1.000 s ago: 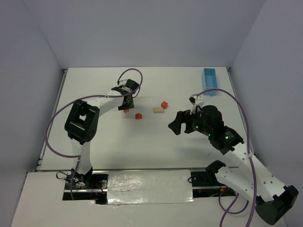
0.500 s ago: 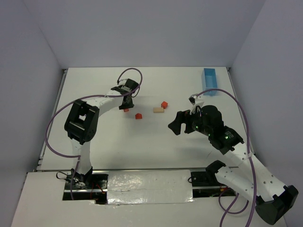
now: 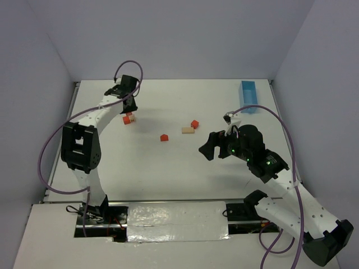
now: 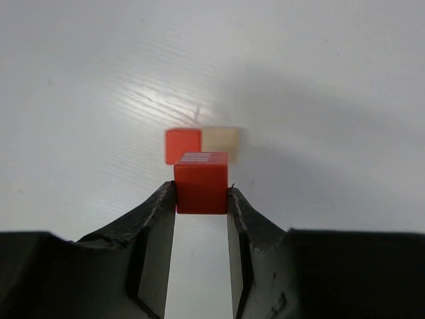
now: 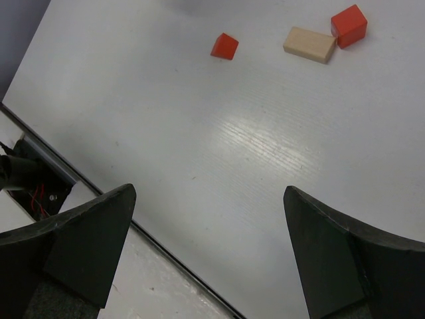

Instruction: Build the wood block tower

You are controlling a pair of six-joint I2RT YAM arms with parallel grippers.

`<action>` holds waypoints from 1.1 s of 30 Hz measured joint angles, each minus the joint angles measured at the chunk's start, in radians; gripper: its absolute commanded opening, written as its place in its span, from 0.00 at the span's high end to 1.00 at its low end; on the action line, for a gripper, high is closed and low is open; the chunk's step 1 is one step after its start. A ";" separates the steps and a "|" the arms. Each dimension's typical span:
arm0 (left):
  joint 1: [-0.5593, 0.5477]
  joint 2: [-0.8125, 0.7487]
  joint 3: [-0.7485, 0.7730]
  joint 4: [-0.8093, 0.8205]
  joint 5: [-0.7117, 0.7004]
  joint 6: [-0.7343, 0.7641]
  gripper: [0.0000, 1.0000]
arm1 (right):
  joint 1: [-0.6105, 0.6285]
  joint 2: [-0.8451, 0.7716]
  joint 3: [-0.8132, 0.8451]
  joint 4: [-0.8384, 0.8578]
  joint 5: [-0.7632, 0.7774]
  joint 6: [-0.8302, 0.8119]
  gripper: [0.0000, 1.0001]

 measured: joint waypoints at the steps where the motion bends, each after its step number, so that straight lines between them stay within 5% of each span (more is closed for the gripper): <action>1: 0.023 0.000 0.011 -0.002 0.006 0.016 1.00 | 0.000 0.000 0.000 0.002 -0.002 0.000 0.00; 11: 0.174 0.058 0.115 -0.065 0.090 0.120 0.95 | 0.000 0.006 0.000 0.016 -0.028 0.000 0.00; 33: 0.136 0.110 0.074 -0.043 0.190 0.113 0.85 | 0.000 0.011 0.000 0.020 -0.047 0.000 0.00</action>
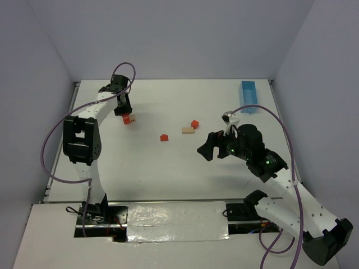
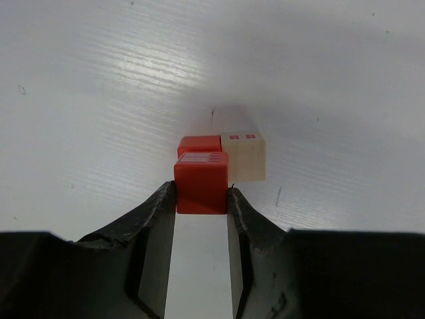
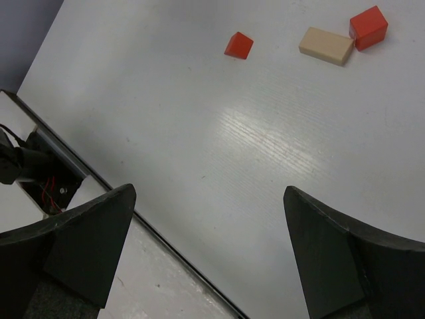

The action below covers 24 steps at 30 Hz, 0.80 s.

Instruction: Build the wood block tower

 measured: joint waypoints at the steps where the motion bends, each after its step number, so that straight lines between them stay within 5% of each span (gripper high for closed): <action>1: -0.003 0.003 0.000 -0.001 -0.002 0.000 0.84 | 0.000 0.000 0.000 0.000 -0.001 0.000 0.00; 24: -0.017 0.011 0.019 -0.015 -0.061 -0.002 0.76 | 0.000 0.001 -0.013 0.005 -0.009 0.000 0.00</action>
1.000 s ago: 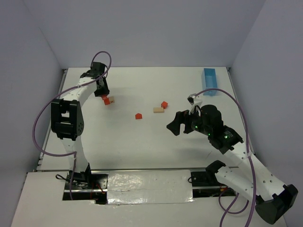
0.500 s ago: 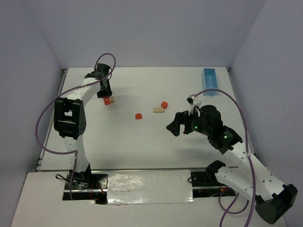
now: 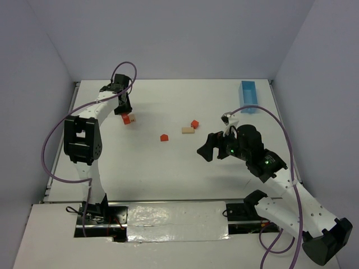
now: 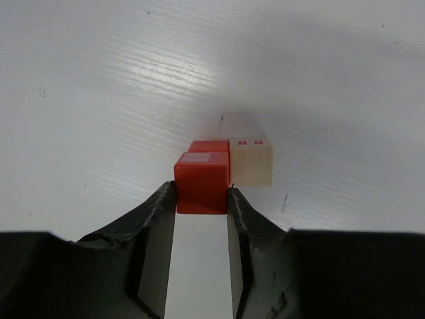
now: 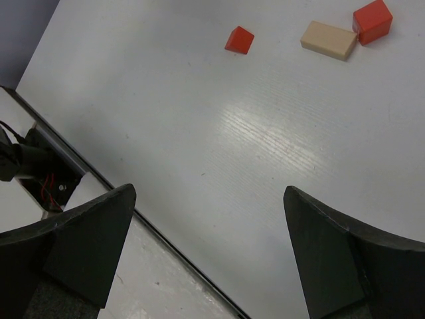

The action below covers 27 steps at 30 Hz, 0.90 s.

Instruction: Build the wood block tower

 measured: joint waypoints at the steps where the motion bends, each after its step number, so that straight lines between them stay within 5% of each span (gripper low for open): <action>1: 0.000 0.000 0.001 0.000 0.000 0.000 0.75 | 0.000 0.000 0.000 0.000 0.000 0.000 0.00; 27: 0.000 0.025 0.001 0.001 0.000 0.000 0.62 | 0.003 0.002 0.000 0.001 0.000 0.000 0.00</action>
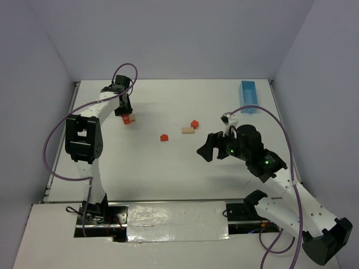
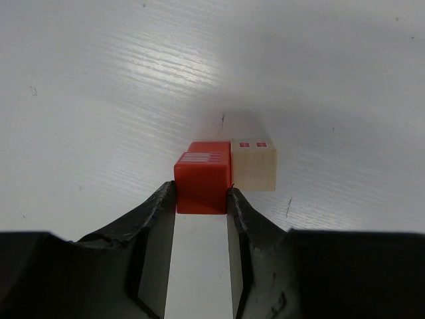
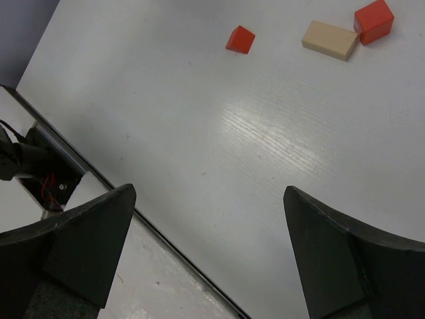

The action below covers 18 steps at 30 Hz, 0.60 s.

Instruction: Build the wood block tower

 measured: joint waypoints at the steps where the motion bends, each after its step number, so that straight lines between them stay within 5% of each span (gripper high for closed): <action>1: 0.000 0.000 0.000 0.001 0.000 0.000 0.61 | 0.000 0.000 0.000 0.000 0.000 0.000 0.00; 18: -0.005 0.000 0.000 0.006 0.000 0.000 0.53 | 0.006 0.000 0.000 0.000 0.000 0.000 0.00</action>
